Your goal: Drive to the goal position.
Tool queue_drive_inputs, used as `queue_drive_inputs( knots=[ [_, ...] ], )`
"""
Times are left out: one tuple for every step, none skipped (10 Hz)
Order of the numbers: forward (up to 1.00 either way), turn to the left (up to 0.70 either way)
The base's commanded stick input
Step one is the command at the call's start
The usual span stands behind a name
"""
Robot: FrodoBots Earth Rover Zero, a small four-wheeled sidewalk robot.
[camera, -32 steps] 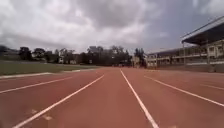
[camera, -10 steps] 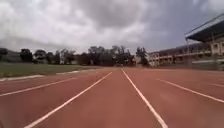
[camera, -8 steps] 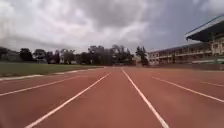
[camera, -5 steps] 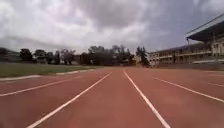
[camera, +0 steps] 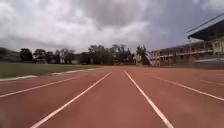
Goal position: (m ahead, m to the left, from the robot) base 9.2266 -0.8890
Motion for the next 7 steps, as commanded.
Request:
queue_drive_inputs(
  knots=[
    [0.60,0.00],
    [0.60,0.00],
    [0.60,0.00],
    [0.60,0.00],
    [0.60,0.00],
    [0.60,0.00],
    [0.60,0.00]
  ],
)
